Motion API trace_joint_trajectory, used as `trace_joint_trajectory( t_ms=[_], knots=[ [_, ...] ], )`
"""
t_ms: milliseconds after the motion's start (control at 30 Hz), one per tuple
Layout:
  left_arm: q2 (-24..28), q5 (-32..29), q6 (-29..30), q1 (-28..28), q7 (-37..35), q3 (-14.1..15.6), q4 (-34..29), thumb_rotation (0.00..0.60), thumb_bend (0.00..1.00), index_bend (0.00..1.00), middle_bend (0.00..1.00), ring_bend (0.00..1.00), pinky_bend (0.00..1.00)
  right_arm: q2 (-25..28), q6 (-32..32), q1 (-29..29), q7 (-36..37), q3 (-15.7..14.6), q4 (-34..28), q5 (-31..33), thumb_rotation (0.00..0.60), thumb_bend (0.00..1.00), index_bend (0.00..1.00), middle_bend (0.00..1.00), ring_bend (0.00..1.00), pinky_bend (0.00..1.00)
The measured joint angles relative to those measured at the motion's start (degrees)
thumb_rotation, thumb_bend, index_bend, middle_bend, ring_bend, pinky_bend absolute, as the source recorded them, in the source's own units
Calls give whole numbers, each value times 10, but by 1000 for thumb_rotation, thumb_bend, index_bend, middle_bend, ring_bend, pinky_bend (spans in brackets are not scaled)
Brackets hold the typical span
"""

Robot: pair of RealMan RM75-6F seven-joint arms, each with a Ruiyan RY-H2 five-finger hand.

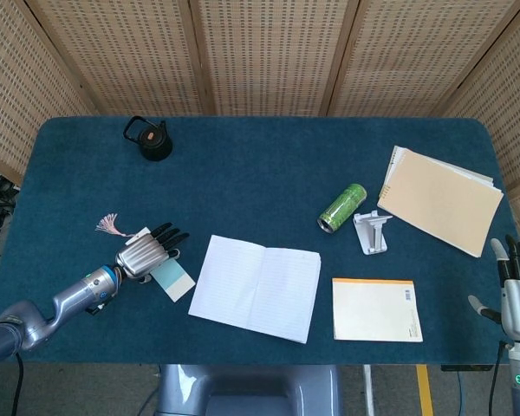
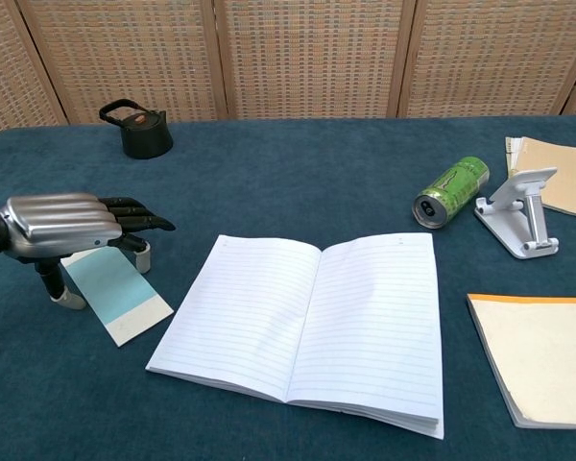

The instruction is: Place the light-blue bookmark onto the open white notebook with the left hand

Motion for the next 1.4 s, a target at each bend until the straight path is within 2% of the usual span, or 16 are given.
trace_joint_trajectory(
  t_ms=[133, 367, 633, 1100, 1400],
  knots=[
    [-1, -1, 1, 0, 0, 1, 0, 600, 93, 396, 0, 0, 0, 0, 0, 0, 0, 0, 0, -1, 600, 103, 12, 0, 0, 0],
    [-1, -2, 3, 0, -1, 1, -1, 600, 102, 526, 0, 0, 0, 0, 0, 0, 1, 0, 0, 0, 600, 103, 12, 0, 0, 0],
    [0, -2, 6, 0, -3, 2, -2, 600, 114, 601, 0, 0, 0, 0, 0, 0, 1, 0, 1, -1, 600, 103, 13, 0, 0, 0],
    [11, 2, 21, -1, 2, 2, -17, 600, 114, 620, 0, 0, 0, 1, 2, 0, 2, 0, -1, -2, 600, 103, 13, 0, 0, 0],
    [22, 12, 42, -8, 35, -6, -28, 600, 114, 604, 0, 0, 0, 2, 2, -1, 4, 1, -1, -1, 600, 103, 13, 0, 0, 0]
  ],
)
